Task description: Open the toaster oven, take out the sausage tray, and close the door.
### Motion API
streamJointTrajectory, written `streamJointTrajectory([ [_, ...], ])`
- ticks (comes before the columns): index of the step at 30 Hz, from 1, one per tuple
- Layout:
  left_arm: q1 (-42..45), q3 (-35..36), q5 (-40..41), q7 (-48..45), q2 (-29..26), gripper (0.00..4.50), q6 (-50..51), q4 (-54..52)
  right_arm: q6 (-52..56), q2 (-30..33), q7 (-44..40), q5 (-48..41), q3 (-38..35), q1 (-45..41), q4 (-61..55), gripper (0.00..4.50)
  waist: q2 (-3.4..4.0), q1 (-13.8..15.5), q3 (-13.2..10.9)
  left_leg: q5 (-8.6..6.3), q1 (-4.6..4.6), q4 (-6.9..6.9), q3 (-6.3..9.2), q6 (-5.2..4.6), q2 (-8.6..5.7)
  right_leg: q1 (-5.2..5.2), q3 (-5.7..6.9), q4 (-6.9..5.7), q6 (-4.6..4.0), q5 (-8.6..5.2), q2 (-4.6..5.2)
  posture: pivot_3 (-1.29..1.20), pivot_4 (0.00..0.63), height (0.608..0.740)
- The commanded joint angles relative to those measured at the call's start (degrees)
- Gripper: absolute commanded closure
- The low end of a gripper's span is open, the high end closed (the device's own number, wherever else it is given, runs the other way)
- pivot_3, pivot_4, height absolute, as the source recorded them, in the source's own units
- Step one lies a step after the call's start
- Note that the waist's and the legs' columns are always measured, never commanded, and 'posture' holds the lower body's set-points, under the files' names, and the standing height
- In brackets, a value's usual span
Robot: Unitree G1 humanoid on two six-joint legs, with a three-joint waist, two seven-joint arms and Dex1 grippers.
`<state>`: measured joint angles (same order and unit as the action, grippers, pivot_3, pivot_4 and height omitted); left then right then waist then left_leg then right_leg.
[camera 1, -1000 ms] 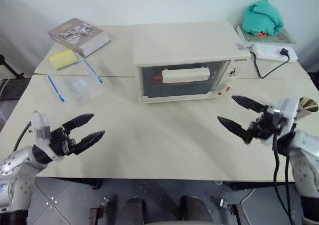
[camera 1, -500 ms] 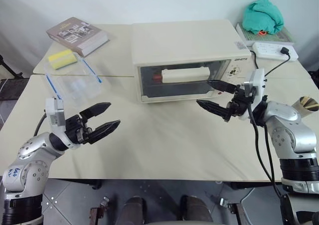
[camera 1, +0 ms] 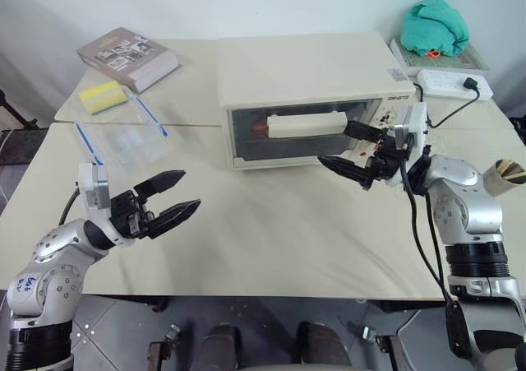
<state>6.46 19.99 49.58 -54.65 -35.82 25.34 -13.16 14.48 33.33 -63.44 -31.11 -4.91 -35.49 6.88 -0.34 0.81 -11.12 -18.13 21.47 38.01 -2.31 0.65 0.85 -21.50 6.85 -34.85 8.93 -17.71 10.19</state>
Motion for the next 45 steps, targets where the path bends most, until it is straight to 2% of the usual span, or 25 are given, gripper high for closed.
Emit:
streamJointTrajectory([
  [1, 0.6, 0.4, -0.3, -0.7, 0.2, 0.05, -1.4, -0.7, -0.3, 2.3, -4.7, -1.5, -0.3, 1.2, -4.6, 0.00, 0.00, 0.0, 0.0, 0.00, 0.00, 0.00, 0.00, 0.00, 0.00, 0.00, 0.00, -0.01, 0.00, 0.00, 0.00, 0.00, 0.150, 0.740],
  [5, 1.8, 0.6, -0.6, 0.5, 0.8, 0.05, -1.8, 0.1, 0.6, 3.5, -6.3, -1.2, -0.1, 2.8, -6.2, 0.00, 0.00, -0.1, 0.0, 0.00, 0.00, -0.01, 0.00, 0.00, 0.00, 0.00, 0.01, 0.01, 0.00, 0.00, 0.00, 0.00, 0.150, 0.740],
  [10, 6.9, -0.3, -0.1, 3.6, 1.6, 0.05, 0.0, 1.1, -4.8, 5.6, -9.3, 2.3, 1.0, 9.7, -11.1, 0.00, -0.01, 0.0, 0.0, -0.01, 0.01, -0.01, 0.01, 0.00, 0.00, 0.00, 0.00, 0.02, 0.00, 0.00, 0.00, 0.00, 0.150, 0.740],
  [13, 10.0, -1.8, -2.8, 4.4, 1.9, 0.56, -1.2, 2.7, -7.1, 6.5, -10.7, 4.4, 2.2, 13.5, -12.6, 0.00, -0.01, 0.1, 0.0, -0.03, 0.01, -0.02, 0.00, 0.01, -0.01, 0.00, 0.01, 0.04, 0.02, 0.01, 0.00, 0.00, 0.150, 0.740],
  [18, 18.5, -7.0, -8.8, 8.2, 4.9, 2.10, -2.6, 7.3, -11.4, 5.3, -8.5, 7.1, 2.2, 16.7, -11.9, 0.00, -0.03, 0.2, 0.0, -0.03, 0.01, 0.01, -0.02, 0.01, 0.00, 0.01, 0.01, 0.07, 0.02, 0.01, -0.03, 0.00, 0.150, 0.740],
  [25, 25.3, -14.6, -16.3, 9.3, 11.7, 4.27, -5.3, 15.8, -16.7, 4.7, -5.9, 9.4, 1.4, 18.2, -9.7, 0.00, -0.07, 0.5, 0.0, -0.03, 0.01, -0.01, -0.04, 0.01, -0.01, 0.02, 0.02, 0.11, 0.03, 0.01, -0.05, 0.00, 0.150, 0.740],
  [26, 26.0, -15.3, -17.3, 9.4, 12.5, 4.46, -6.0, 17.1, -16.8, 4.6, -5.6, 9.4, 1.4, 18.4, -9.8, 0.00, -0.07, 0.5, 0.0, -0.03, 0.02, 0.02, -0.04, 0.01, -0.01, 0.02, 0.02, 0.11, 0.03, 0.01, -0.05, 0.00, 0.150, 0.740],
  [31, 28.3, -17.1, -19.7, 8.5, 15.6, 4.46, -7.3, 22.3, -18.5, 4.6, -2.3, 10.2, 0.2, 20.1, -11.0, 0.00, -0.09, 0.5, 0.0, -0.03, 0.04, 0.06, -0.05, 0.01, -0.01, 0.03, 0.02, 0.12, 0.03, 0.02, -0.05, 0.00, 0.150, 0.740],
  [37, 28.6, -19.7, -22.6, 4.6, 15.4, 4.46, -8.4, 24.3, -17.4, 5.7, 2.4, 8.9, -3.9, 27.0, -16.5, 0.00, -0.10, 0.8, 0.0, -0.03, 0.05, 0.05, -0.03, 0.01, -0.01, 0.04, 0.03, 0.12, 0.04, 0.02, -0.05, 0.00, 0.150, 0.740],
  [42, 27.4, -24.4, -27.2, 0.5, 14.3, 4.46, -10.2, 26.1, -18.0, 7.4, 5.0, 9.4, -13.9, 43.6, -22.4, 0.00, -0.10, 1.9, 0.0, -0.04, 0.08, 0.06, -0.02, -0.01, -0.03, 0.06, 0.04, 0.16, 0.06, 0.03, -0.05, 0.00, 0.150, 0.740],
  [45, 26.7, -24.7, -28.6, 0.3, 14.5, 4.46, -11.0, 27.1, -18.4, 7.8, 6.9, 9.7, -17.7, 47.6, -23.6, 0.00, -0.10, 1.7, 0.0, -0.05, 0.09, 0.08, -0.11, -0.04, -0.04, 0.06, 0.00, 0.26, 0.06, 0.03, -0.05, 0.00, 0.150, 0.740],
])
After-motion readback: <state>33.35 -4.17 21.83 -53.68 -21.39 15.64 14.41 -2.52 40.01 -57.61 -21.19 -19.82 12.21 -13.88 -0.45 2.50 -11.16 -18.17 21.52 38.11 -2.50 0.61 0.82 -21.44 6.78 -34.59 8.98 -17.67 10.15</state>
